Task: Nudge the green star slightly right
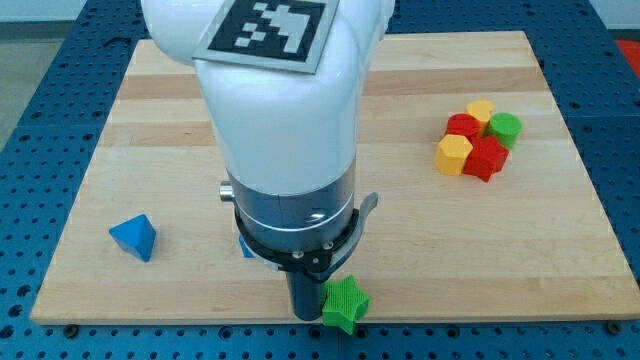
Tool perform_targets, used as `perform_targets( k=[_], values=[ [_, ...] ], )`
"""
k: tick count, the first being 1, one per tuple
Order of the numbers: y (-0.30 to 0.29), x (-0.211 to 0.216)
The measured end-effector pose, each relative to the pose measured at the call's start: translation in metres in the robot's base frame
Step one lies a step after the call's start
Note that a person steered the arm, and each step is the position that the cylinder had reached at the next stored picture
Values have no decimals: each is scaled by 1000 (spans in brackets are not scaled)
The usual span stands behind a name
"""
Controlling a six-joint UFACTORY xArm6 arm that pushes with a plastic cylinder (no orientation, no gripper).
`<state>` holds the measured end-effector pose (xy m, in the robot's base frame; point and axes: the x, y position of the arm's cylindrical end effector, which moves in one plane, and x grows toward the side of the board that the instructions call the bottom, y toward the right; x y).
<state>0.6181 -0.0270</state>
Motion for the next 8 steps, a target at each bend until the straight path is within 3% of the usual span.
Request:
perform_targets(
  k=[1, 2, 3, 8],
  values=[
    [-1, -4],
    [-54, -3],
    [-60, 1],
    [-18, 1]
  ],
)
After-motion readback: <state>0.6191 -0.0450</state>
